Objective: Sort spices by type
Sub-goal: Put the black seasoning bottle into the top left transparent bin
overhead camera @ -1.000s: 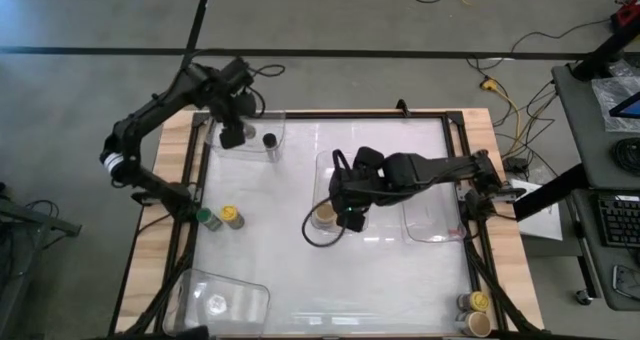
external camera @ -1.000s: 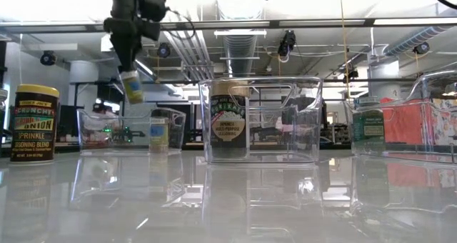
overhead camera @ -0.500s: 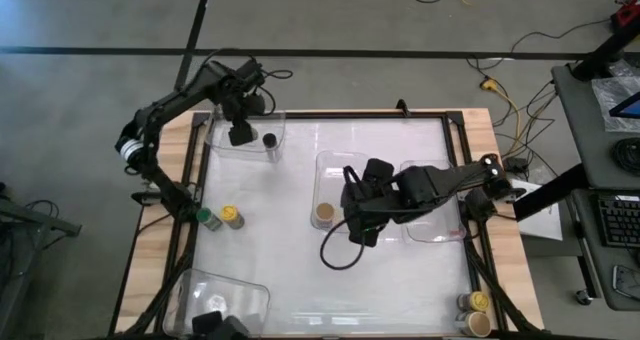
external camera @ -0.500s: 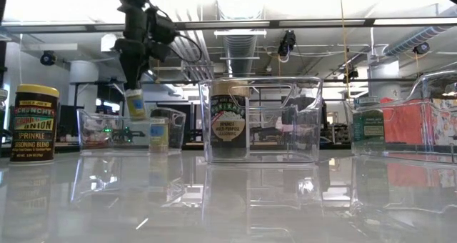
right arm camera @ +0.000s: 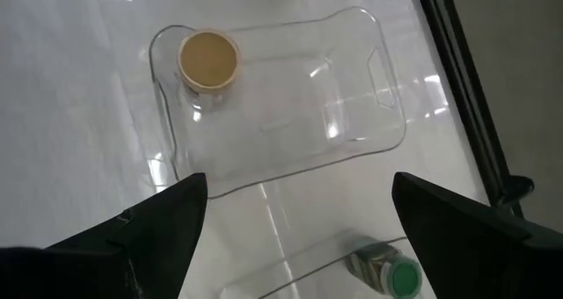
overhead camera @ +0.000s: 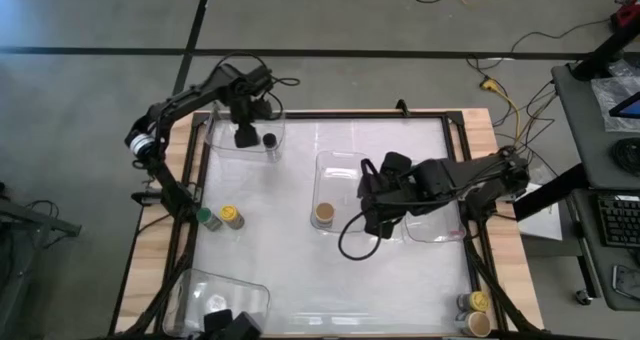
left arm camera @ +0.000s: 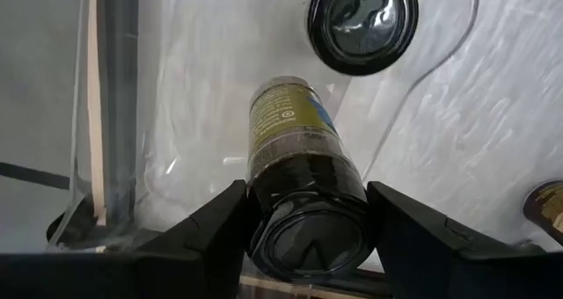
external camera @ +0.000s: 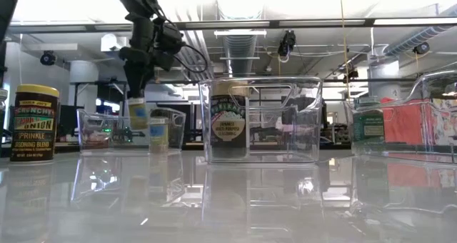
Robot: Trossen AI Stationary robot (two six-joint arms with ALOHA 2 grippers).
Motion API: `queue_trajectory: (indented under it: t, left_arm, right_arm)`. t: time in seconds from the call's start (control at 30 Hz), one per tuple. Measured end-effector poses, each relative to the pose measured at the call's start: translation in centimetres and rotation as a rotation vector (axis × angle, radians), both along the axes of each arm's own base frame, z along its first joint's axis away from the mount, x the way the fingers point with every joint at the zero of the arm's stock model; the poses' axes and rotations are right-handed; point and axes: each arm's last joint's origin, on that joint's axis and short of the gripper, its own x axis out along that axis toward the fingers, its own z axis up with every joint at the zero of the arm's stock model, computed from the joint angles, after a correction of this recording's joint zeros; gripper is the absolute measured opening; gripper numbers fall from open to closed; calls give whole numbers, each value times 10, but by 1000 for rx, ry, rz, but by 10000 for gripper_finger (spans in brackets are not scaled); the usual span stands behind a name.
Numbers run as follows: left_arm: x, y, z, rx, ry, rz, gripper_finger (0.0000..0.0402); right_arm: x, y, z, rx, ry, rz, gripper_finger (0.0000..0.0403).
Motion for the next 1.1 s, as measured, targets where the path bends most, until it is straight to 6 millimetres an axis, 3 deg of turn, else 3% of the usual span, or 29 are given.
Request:
queue_trajectory:
  t: [0.37, 1.1]
  left_arm:
    - [16, 1, -22, -52, 51, -86, 193]
    - [28, 4, -40, -88, 107, -358, 193]
  right_arm:
    - [-5, -4, 5, -57, -16, 13, 352]
    - [-35, -16, -1, -73, 3, -25, 352]
